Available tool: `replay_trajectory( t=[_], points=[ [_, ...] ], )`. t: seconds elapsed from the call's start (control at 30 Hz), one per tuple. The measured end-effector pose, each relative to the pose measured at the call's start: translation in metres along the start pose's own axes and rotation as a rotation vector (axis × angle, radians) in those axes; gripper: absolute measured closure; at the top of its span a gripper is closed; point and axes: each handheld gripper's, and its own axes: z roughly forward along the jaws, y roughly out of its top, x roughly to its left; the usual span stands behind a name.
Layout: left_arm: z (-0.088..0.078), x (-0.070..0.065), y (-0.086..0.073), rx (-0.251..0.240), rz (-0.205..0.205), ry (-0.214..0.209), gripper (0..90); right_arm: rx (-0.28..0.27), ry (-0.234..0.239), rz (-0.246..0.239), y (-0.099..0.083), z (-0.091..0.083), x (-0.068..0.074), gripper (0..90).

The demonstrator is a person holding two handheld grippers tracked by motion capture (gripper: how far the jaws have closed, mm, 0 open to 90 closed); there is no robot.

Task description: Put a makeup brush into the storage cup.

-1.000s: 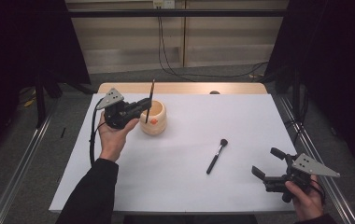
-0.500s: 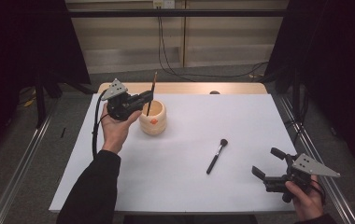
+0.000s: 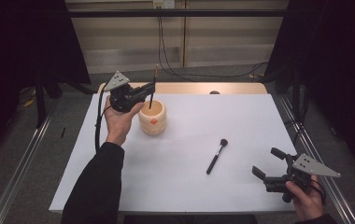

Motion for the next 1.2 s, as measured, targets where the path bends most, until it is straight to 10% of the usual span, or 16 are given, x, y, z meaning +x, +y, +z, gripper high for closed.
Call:
replay_trajectory(
  t=[1.2],
  points=[
    [0.022, 0.017, -0.043, 0.067, -0.003, 0.028, 83.6, 0.007, 0.009, 0.0, -0.001, 0.0, 0.0, 0.0]
  ],
)
